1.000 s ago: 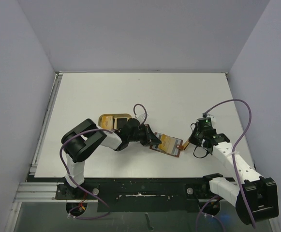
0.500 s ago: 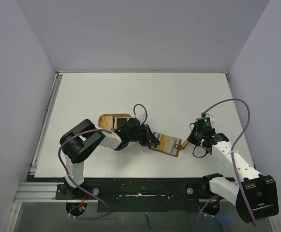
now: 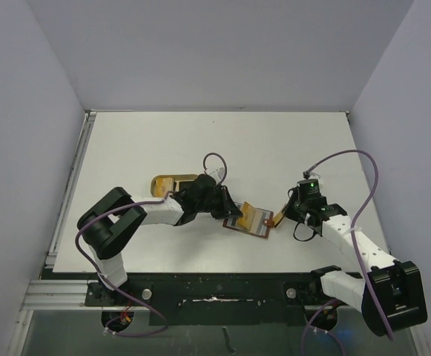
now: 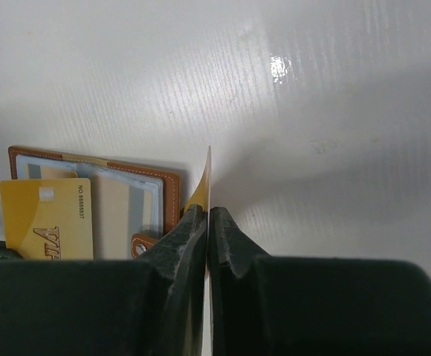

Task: Put the credit cards into the card holder
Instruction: Insert the credit card into the card holder.

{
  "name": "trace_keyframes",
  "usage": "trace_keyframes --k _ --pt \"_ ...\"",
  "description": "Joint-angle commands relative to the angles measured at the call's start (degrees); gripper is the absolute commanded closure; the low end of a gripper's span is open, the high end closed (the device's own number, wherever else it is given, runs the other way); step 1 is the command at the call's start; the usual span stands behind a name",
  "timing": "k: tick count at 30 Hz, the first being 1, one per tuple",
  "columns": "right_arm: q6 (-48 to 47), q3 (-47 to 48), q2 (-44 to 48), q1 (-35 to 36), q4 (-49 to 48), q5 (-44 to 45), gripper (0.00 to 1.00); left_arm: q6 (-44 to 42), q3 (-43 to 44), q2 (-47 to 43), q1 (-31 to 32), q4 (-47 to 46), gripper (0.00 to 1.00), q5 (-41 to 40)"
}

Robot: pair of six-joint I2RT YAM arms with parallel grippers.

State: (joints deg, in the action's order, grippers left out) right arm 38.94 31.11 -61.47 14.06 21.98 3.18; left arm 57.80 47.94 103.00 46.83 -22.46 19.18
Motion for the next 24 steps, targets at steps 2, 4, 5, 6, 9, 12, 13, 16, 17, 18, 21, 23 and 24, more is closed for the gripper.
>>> trace_keyframes --k 2,4,5,6,9,12,13,16,17,18,21,23,24 --pt "-2.6 -0.6 -1.8 0.7 -2.8 0.2 1.0 -4.2 3.7 -3.7 -0.2 6.4 1.0 -3.4" --pt "-2.8 -0.7 -2.3 0.7 -3.3 0.2 1.0 -3.9 3.3 -3.9 -0.5 6.5 1.0 -3.5" --pt "-2.8 -0.7 -2.5 0.7 -3.5 0.2 1.0 -3.8 3.2 -3.9 -0.6 6.5 1.0 -3.4" --pt "-2.8 -0.7 -2.8 0.7 -3.6 0.2 1.0 -3.8 3.1 -3.8 -0.8 6.6 1.0 -3.3" --pt "-2.9 -0.8 -3.2 0.8 -4.1 0.2 1.0 -3.7 2.7 -3.8 -1.2 6.4 1.0 -2.9" --pt "-3.0 -0.8 -3.6 0.8 -4.2 0.2 1.0 -3.7 2.4 -3.7 -1.5 5.9 1.0 -2.3" --pt "-3.0 -0.8 -3.7 0.8 -4.3 0.2 1.0 -3.7 2.4 -3.6 -1.6 5.8 1.0 -2.2" --pt "-3.0 -0.8 -3.9 0.9 -4.5 0.1 1.0 -3.5 2.3 -3.4 -1.7 5.9 1.0 -2.1" --pt "-3.0 -0.8 -4.0 0.9 -4.5 0.1 1.0 -3.5 2.2 -3.4 -1.7 5.7 1.0 -2.0" --pt "-3.0 -0.8 -4.1 1.0 -4.6 0.1 1.0 -3.5 2.2 -3.2 -1.7 5.6 1.0 -1.8" --pt "-3.0 -0.8 -4.3 1.1 -4.7 0.1 1.0 -3.0 1.7 -2.5 -1.9 3.4 1.0 -0.2" --pt "-3.0 -0.8 -4.5 1.1 -4.7 0.1 1.0 -2.7 1.2 -2.2 -1.8 2.0 1.0 0.7" --pt "-3.0 -0.9 -4.6 1.1 -4.8 0.1 1.0 -2.6 1.2 -2.0 -1.8 1.5 1.0 1.1"
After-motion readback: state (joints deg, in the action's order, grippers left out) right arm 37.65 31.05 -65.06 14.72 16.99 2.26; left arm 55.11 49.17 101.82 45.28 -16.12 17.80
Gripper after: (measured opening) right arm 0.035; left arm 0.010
